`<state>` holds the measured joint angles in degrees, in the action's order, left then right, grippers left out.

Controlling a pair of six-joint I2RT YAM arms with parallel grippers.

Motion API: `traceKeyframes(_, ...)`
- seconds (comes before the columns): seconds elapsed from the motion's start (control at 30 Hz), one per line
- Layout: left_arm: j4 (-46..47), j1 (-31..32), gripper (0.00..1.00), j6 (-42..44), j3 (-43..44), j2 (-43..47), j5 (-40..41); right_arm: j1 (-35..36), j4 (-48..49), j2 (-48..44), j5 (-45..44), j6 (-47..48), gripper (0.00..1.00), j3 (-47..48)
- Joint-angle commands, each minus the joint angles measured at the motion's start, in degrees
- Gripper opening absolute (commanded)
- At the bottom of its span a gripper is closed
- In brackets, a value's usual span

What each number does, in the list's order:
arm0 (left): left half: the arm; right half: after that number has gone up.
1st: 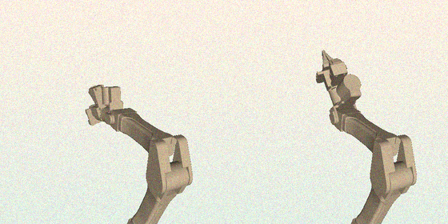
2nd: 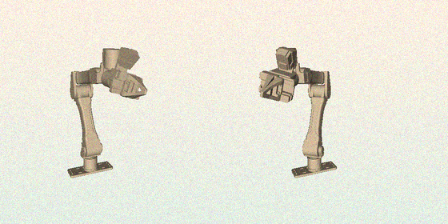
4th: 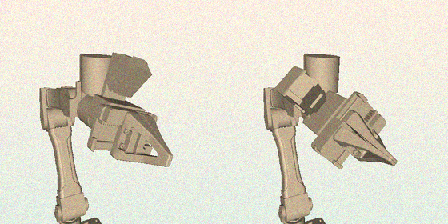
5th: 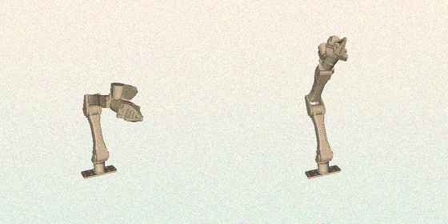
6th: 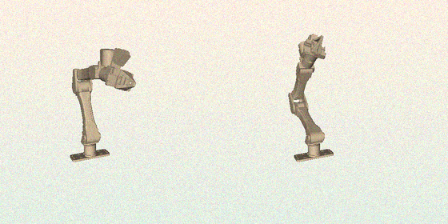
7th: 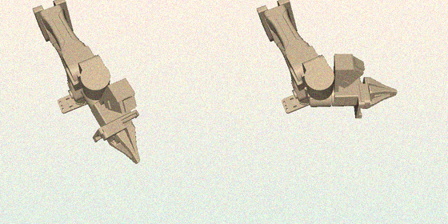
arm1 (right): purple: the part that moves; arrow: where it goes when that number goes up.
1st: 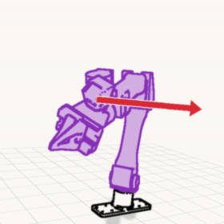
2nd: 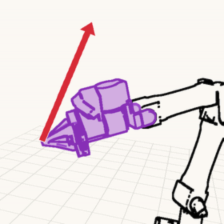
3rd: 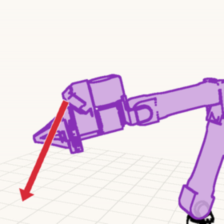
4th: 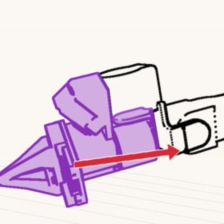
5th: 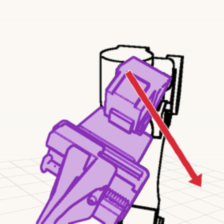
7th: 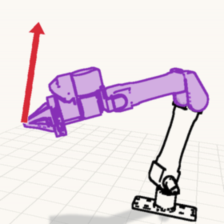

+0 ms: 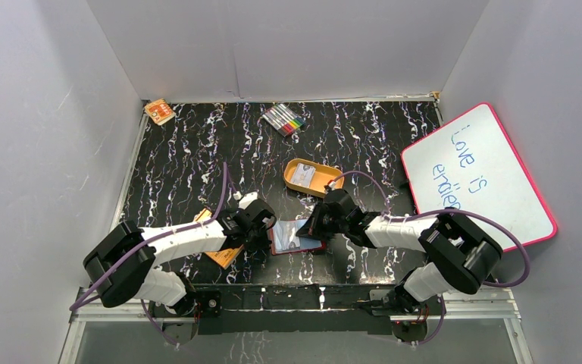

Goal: Put the credit cards into the card holder
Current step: Insert the credit card into the card holder.

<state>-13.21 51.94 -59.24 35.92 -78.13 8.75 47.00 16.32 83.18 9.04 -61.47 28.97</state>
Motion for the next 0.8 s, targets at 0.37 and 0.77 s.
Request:
traceKeyframes(0.37,-3.73,0.62,0.09,-0.61,-2.23,-1.4,-1.56,0.06,-3.1,-2.83,-7.01,6.28,0.0,1.2)
traceKeyframes(0.77,-3.22,0.62,0.08,-0.78,-1.73,-2.7,-2.37,-0.05,0.6,-0.9,-3.89,6.31,0.0,0.19)
